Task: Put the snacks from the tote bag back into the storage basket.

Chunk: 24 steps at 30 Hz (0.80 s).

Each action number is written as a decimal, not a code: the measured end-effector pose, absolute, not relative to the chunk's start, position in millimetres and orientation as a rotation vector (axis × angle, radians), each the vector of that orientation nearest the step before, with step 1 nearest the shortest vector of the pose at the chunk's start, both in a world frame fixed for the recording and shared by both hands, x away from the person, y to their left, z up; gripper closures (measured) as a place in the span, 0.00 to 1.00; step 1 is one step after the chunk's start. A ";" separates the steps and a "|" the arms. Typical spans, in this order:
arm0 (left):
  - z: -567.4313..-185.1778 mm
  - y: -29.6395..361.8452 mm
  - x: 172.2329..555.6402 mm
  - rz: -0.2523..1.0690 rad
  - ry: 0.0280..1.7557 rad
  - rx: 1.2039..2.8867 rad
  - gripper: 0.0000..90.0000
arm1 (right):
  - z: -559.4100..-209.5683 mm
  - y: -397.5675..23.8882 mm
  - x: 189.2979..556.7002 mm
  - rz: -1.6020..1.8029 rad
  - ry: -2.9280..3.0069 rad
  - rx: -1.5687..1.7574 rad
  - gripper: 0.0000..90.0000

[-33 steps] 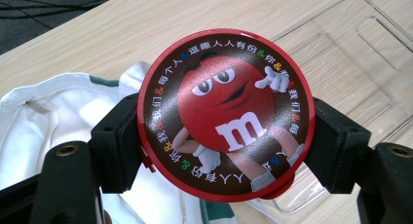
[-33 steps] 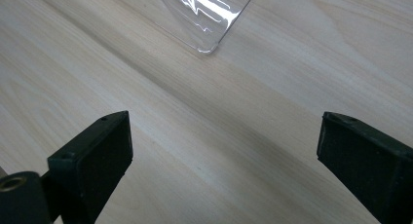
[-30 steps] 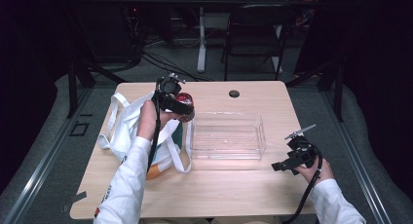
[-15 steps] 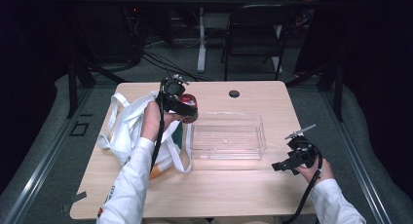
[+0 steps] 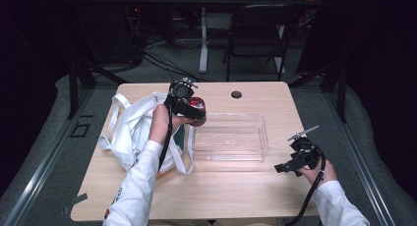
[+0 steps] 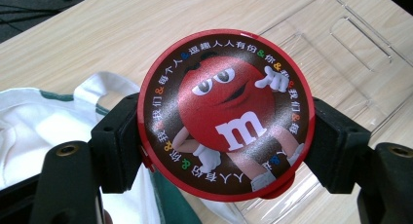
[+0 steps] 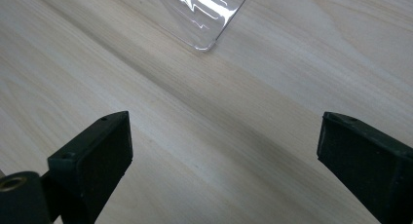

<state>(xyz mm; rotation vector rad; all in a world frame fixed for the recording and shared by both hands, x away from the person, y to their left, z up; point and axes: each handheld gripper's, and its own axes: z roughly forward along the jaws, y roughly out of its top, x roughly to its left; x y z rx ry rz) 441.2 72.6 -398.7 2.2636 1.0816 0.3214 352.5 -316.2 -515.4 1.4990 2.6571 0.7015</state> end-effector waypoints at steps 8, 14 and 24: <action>-401.5 67.3 440.6 0.312 1.068 2.272 0.29 | -515.3 -316.3 352.7 0.695 2.657 1.499 0.06; -402.8 65.2 439.9 0.307 1.064 2.273 0.29 | -515.3 -316.4 352.8 0.693 2.658 1.505 0.06; -411.1 61.2 438.7 0.299 1.054 2.284 0.29 | -515.7 -316.7 352.9 0.692 2.657 1.507 0.06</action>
